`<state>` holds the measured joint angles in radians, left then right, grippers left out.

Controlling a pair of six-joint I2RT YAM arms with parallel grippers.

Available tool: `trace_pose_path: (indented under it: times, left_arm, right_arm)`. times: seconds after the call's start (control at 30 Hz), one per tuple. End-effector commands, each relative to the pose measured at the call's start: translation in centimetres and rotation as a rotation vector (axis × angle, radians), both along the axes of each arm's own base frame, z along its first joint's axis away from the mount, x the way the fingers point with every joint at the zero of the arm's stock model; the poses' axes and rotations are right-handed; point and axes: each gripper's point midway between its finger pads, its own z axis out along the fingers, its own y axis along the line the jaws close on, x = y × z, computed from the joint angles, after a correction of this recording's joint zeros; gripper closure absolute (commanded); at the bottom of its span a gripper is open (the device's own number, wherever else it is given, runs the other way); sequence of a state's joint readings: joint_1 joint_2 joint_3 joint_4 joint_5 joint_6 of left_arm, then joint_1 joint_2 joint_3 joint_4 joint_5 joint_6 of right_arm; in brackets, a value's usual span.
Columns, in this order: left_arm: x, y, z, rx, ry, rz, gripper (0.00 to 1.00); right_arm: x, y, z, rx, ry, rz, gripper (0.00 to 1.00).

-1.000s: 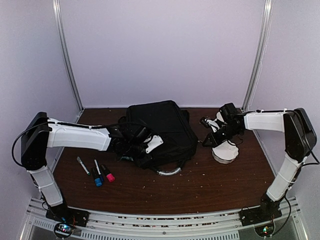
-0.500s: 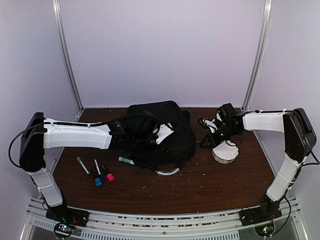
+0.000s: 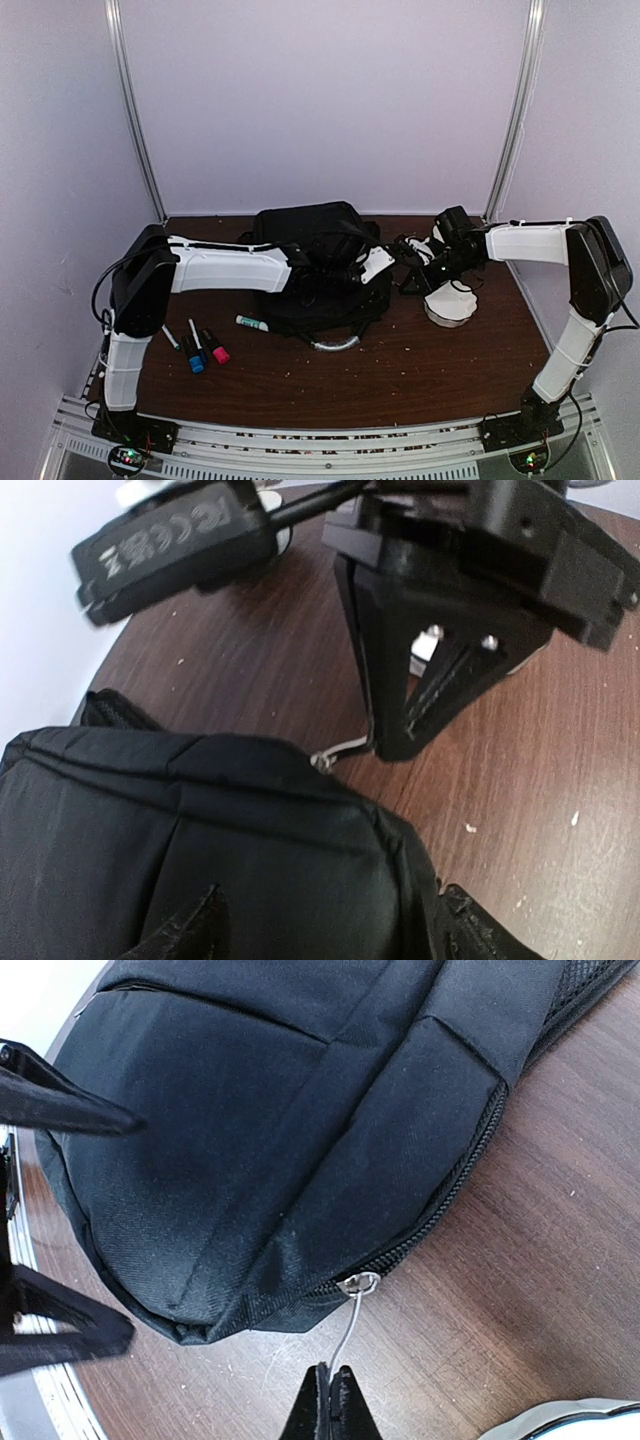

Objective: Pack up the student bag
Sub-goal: Zip the student bag into the largest pocket of the bag.

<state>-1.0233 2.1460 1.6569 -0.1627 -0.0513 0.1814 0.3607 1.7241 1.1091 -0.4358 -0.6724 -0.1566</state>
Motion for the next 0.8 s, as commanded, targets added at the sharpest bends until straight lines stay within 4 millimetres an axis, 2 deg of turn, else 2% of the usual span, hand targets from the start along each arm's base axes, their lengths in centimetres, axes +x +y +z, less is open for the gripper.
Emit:
trace_pose_path:
  times: [0.0, 0.17, 0.27, 0.3, 0.4, 0.47, 0.63, 0.77]
  left_arm:
    - [0.0, -2.4, 0.7, -0.031, -0.002, -0.053, 0.28]
    - [0.3, -3.4, -0.8, -0.008, 0.008, -0.053, 0.30]
    - [1.5, -3.0, -1.2, 0.030, -0.023, 0.010, 0.36]
    - [1.8, -2.8, -1.2, 0.039, -0.036, 0.027, 0.45]
    - [2.2, -2.3, -0.9, 0.050, -0.059, 0.051, 0.83]
    - [2.2, -2.1, -0.3, 0.040, -0.066, 0.054, 0.99]
    - [1.5, -1.1, 1.1, 0.032, -0.068, 0.051, 1.00]
    - [0.2, 0.1, 2.6, 0.010, -0.069, 0.019, 1.00]
  right_arm:
    - [0.2, 0.6, 0.5, 0.027, -0.008, 0.016, 1.00]
    - [0.1, 0.6, 0.4, 0.028, -0.004, 0.016, 1.00]
    - [0.2, 0.5, 0.5, 0.027, -0.009, 0.016, 1.00]
    - [0.2, 0.4, 0.5, 0.026, -0.010, 0.014, 1.00]
    - [0.3, 0.3, 0.4, 0.028, -0.007, 0.011, 1.00]
    - [0.4, 0.2, 0.3, 0.024, -0.007, 0.007, 1.00]
    - [1.4, -0.9, -0.3, -0.016, -0.006, -0.044, 1.00]
    - [2.8, -2.0, -0.8, -0.064, -0.005, -0.089, 1.00]
